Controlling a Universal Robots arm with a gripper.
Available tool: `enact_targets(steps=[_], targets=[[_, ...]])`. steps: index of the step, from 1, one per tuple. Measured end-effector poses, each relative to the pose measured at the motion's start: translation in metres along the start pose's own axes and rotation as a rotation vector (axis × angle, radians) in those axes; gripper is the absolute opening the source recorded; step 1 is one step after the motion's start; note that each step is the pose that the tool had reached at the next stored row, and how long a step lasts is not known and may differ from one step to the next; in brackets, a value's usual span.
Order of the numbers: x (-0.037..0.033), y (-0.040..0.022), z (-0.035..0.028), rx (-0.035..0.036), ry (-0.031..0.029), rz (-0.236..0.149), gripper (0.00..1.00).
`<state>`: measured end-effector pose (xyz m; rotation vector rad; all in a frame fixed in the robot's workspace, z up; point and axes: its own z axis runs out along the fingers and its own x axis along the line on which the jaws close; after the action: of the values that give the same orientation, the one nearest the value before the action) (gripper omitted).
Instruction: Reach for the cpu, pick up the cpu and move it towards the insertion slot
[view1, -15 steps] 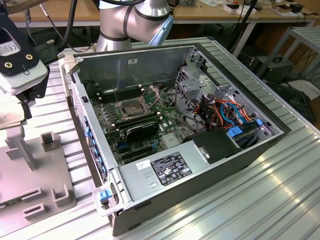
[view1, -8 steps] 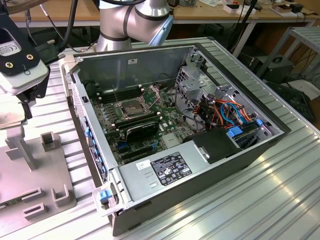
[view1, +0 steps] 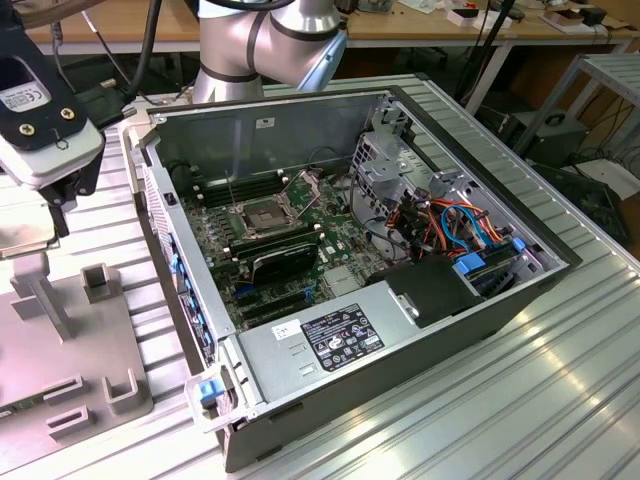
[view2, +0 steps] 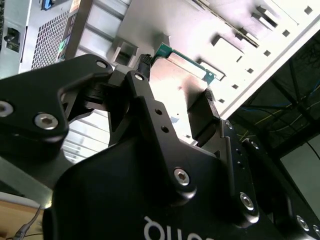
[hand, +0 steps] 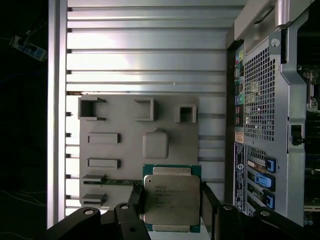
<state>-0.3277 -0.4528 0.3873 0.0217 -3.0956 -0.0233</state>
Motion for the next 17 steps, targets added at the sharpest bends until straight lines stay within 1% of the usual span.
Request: enact_targets(steps=[4, 13, 17], targets=[[-0.0024, 0.0000, -0.0001, 0.0000, 0.0000, 0.000, 0.55], [-0.0047, -0.0001, -0.0001, 0.0000, 0.0000, 0.000, 0.55], [-0.0071, -0.0001, -0.0002, 0.0000, 0.0001, 0.000, 0.55]])
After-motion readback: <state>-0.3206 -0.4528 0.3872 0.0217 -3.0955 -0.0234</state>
